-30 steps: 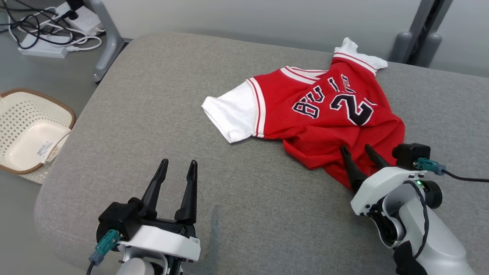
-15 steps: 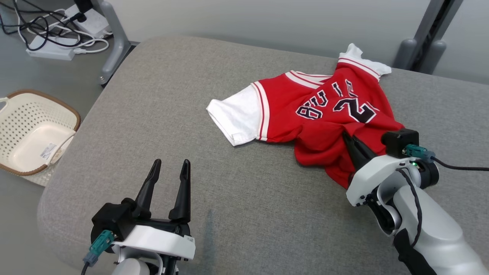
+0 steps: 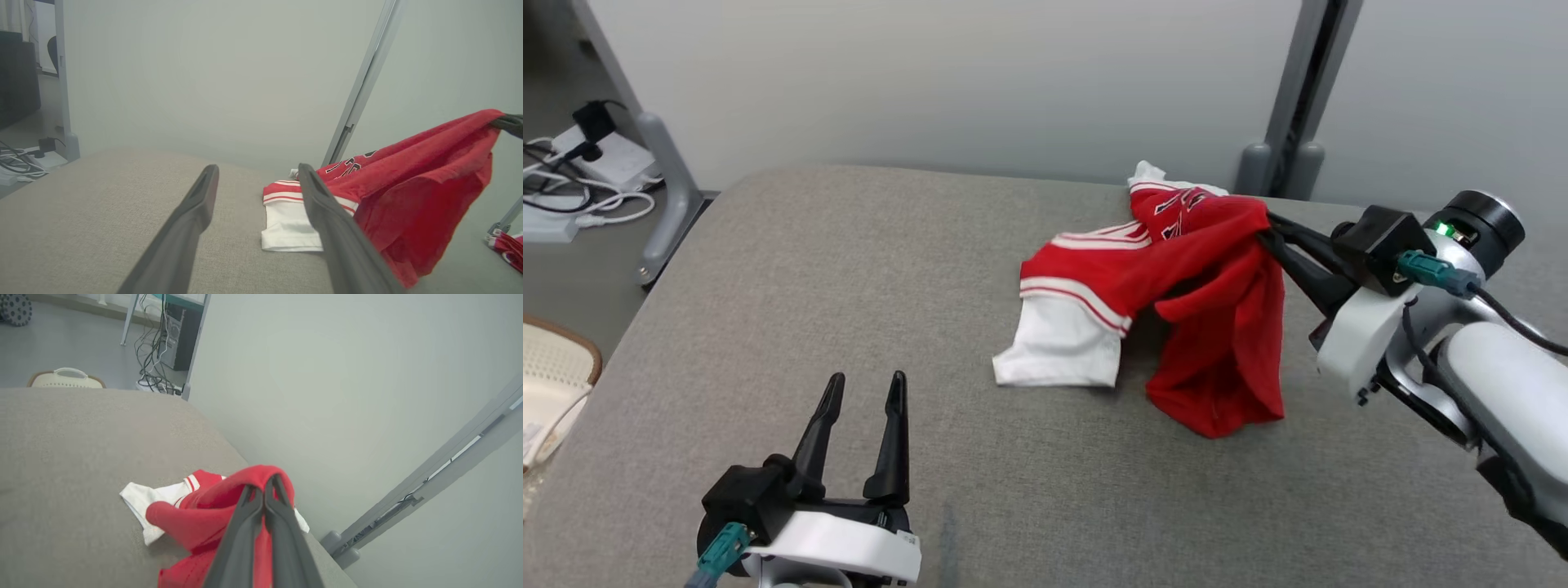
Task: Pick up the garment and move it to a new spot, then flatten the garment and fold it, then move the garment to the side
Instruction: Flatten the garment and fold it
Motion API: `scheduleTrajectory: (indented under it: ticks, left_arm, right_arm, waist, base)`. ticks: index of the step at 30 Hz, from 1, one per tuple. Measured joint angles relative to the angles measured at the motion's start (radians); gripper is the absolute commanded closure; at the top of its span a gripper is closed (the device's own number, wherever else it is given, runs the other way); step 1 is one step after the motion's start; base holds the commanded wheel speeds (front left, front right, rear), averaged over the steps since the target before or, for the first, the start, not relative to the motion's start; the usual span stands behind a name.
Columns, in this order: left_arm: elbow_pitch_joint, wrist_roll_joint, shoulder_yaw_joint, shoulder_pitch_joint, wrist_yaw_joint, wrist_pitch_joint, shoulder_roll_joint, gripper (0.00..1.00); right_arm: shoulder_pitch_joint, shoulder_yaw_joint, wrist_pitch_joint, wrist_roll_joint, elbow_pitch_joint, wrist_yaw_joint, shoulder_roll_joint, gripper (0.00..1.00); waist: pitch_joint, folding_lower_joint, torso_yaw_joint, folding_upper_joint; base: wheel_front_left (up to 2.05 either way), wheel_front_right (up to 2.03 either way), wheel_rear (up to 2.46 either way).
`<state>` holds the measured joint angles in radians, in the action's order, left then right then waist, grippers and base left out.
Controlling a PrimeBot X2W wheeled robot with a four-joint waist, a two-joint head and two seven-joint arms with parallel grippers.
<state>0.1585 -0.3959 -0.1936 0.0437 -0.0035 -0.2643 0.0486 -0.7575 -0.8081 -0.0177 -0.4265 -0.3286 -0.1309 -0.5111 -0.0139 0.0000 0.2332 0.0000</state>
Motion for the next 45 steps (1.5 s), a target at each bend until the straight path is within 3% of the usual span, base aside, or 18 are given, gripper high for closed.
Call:
scheduleTrajectory:
  ticks: [6, 10, 11, 12, 18, 23, 28, 33, 40, 45]
  left_arm:
    - [-0.003, 0.005, 0.012, -0.017, -0.003, 0.0, 0.0, 0.0]
    - [-0.006, 0.005, 0.013, -0.018, -0.005, 0.0, 0.0, 0.0]
    - [-0.006, 0.006, 0.011, -0.018, -0.006, 0.0, 0.0, 0.0]
    - [-0.006, 0.007, 0.009, -0.018, -0.006, 0.0, 0.0, 0.0]
    - [-0.002, 0.009, 0.009, -0.011, -0.01, 0.0, 0.0, 0.0]
    - [-0.002, 0.017, 0.023, 0.0, -0.013, 0.0, 0.0, 0.0]
    - [-0.002, 0.019, 0.032, 0.004, -0.013, 0.0, 0.0, 0.0]
    - [-0.004, 0.019, 0.035, 0.013, -0.013, 0.0, 0.0, 0.0]
    - [-0.007, 0.019, 0.048, 0.026, -0.013, 0.0, 0.0, 0.0]
    - [-0.007, 0.017, 0.061, 0.03, -0.017, 0.0, 0.0, 0.0]
  right_arm:
    - [-0.018, -0.162, 0.095, -0.079, 0.201, 0.0, -0.138, 1.0]
    - [-0.015, -0.264, 0.123, -0.13, 0.262, 0.0, -0.174, 0.96]
    - [-0.012, -0.287, 0.123, -0.135, 0.262, 0.0, -0.174, 0.55]
    - [-0.008, -0.317, 0.121, -0.137, 0.259, 0.0, -0.172, 0.0]
    - [0.026, -0.41, 0.108, -0.186, 0.192, 0.0, -0.13, 0.0]
    - [0.033, -0.377, 0.074, -0.224, 0.151, 0.0, -0.119, 0.0]
    - [0.066, -0.185, -0.019, -0.241, 0.1, 0.0, -0.102, 0.0]
    - [0.169, 0.061, -0.126, -0.179, 0.035, 0.0, -0.048, 0.0]
    - [0.392, 0.396, -0.215, -0.065, -0.003, 0.0, 0.122, 0.0]
    - [0.515, 0.549, -0.232, 0.033, 0.037, 0.0, 0.259, 0.0]
  waist:
    - [0.033, 0.0, -0.048, 0.0]
    - [0.04, 0.0, -0.075, 0.0]
    - [0.039, 0.0, -0.079, 0.0]
    - [0.035, 0.0, -0.082, 0.0]
    - [0.019, 0.0, -0.096, 0.0]
    - [0.009, 0.0, -0.112, 0.0]
    - [0.004, 0.0, -0.134, 0.0]
    - [0.004, 0.0, -0.153, 0.0]
    - [-0.008, 0.0, -0.176, 0.0]
    - [-0.028, 0.0, -0.192, 0.0]
  base:
    - [0.0, 0.0, 0.0]
    - [0.0, 0.0, 0.0]
    - [0.0, 0.0, 0.0]
    - [0.0, 0.0, 0.0]
    - [0.0, 0.0, 0.0]
    - [0.0, 0.0, 0.0]
    - [0.0, 0.0, 0.0]
    - [0.0, 0.0, 0.0]
    - [0.0, 0.0, 0.0]
    - [0.0, 0.0, 0.0]
